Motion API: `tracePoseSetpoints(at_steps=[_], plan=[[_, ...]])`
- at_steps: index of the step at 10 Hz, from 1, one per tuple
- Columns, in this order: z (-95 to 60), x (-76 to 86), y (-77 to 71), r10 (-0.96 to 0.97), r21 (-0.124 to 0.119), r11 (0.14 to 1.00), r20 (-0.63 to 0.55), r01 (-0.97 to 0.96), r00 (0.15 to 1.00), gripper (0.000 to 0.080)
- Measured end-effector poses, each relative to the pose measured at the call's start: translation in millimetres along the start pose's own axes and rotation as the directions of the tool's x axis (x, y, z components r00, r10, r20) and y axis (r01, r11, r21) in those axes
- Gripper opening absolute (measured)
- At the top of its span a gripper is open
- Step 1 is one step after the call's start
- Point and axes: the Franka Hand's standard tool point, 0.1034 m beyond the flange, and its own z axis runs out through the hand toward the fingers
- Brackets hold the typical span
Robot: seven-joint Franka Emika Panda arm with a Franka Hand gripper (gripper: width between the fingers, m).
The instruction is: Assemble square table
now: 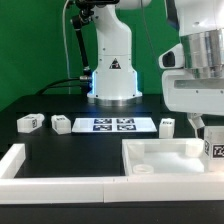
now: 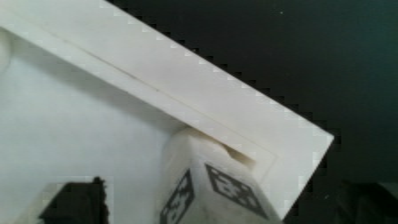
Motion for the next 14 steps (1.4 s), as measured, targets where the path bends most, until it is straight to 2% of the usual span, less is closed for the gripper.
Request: tracePoseSetpoints(at_steps=[1,2,4,6,7,8,11,12,13,14], plan=[[-4.4,2.0,-5.2,-0.209,-0.022,0.978,-0.027,0.209,0.977,0.0649],[-5.7,6.2,-5.1,-0.377,-0.025,0.926,-0.034,0.376,0.926,0.0649],[-4.6,9.5,-1.7,-0.468,-0.03,0.883,-0.037,0.467,0.883,0.0649],[-4.5,9.2,-1.9,-0.431,-0.028,0.902,-0.038,0.43,0.901,0.0398],[-4.3,10.1,-0.7,-0.432,-0.03,0.902,-0.038,0.431,0.901,0.0398],[-3.8,11.1,1.0,-0.406,-0.03,0.914,-0.038,0.405,0.913,0.0305],[-3.1,12.3,3.1,-0.159,-0.02,0.987,-0.042,0.158,0.986,0.0304],[-2.7,12.0,5.3,0.004,-0.023,1.0,-0.033,-0.005,0.999,0.0304],[-1.9,10.1,4.1,0.215,-0.034,0.976,-0.011,-0.215,0.977,0.0298],[-1.8,13.4,3.9,0.395,-0.025,0.919,0.006,-0.395,0.919,0.0295]])
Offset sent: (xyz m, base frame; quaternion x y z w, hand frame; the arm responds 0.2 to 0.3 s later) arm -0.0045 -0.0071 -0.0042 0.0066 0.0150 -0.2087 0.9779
